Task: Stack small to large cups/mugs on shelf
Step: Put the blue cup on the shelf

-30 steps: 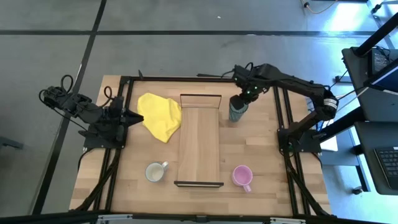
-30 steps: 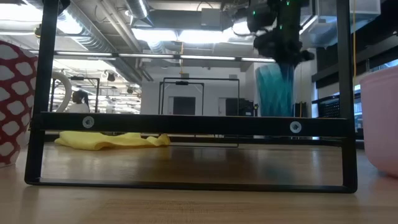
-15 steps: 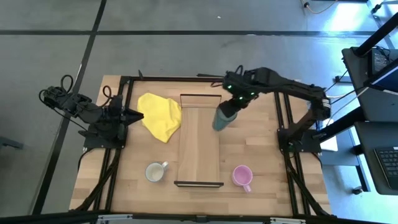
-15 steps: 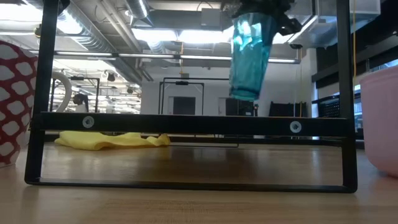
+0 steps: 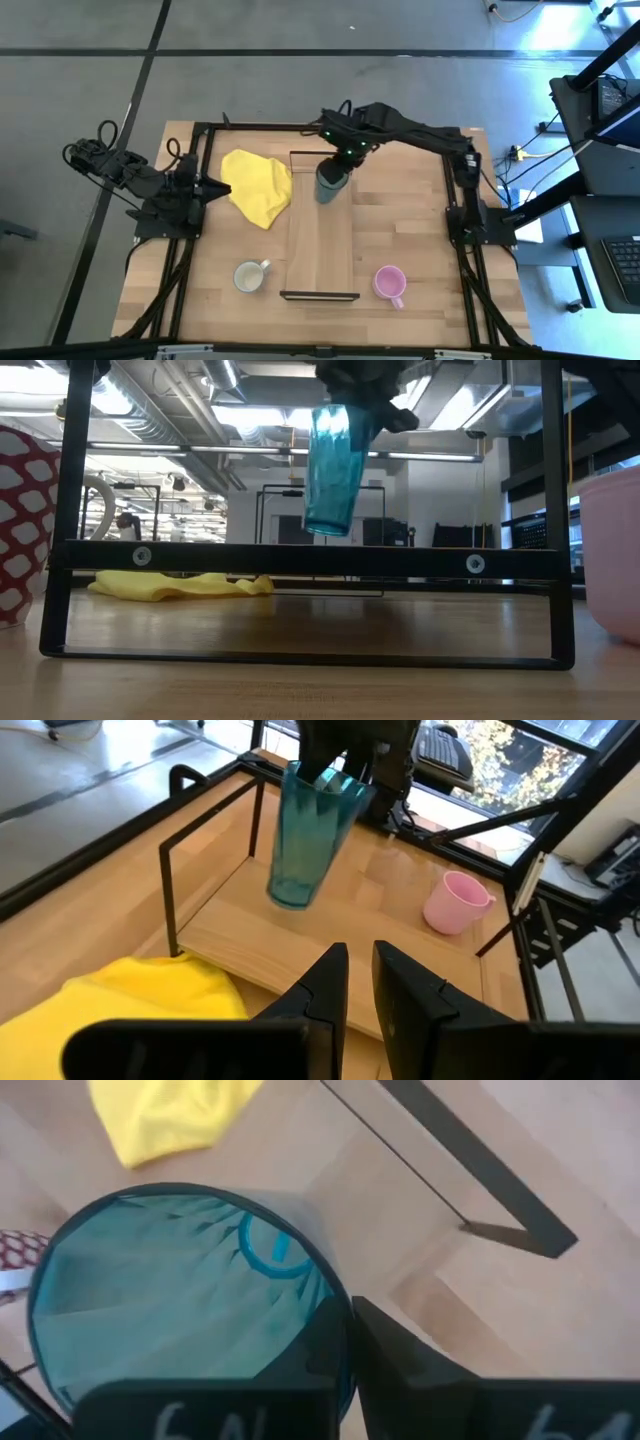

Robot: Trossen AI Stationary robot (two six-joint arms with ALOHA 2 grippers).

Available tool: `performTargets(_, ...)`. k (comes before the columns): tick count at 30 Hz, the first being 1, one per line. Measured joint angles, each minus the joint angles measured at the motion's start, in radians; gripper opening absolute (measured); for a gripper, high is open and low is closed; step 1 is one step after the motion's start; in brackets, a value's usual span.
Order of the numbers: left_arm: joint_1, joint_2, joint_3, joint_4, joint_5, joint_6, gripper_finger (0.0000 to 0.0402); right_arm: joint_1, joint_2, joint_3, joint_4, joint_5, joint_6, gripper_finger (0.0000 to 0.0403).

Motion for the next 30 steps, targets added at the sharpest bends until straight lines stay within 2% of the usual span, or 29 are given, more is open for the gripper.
performTargets(5, 0.0, 0.0, 0.0, 0.0, 0.008, -0.001, 0.0044, -0.005, 0.042, -0.003, -0.049, 0.0, -0.005, 0.0023)
performTargets(11, 0.0, 0.0, 0.0, -0.014, 0.013, 0.0, 0.0044, 0.004, 0.057, -0.004, 0.039, -0.001, -0.004, 0.0024)
performTargets(21, 0.0, 0.0, 0.0, -0.049, 0.013, 0.001, 0.0044, 0.004, 0.057, -0.005, 0.066, 0.052, 0.005, 0.0025)
performTargets(30, 0.0, 0.0, 0.0, -0.064, 0.013, 0.001, 0.0044, 0.003, 0.058, -0.014, 0.093, 0.052, 0.017, 0.0027)
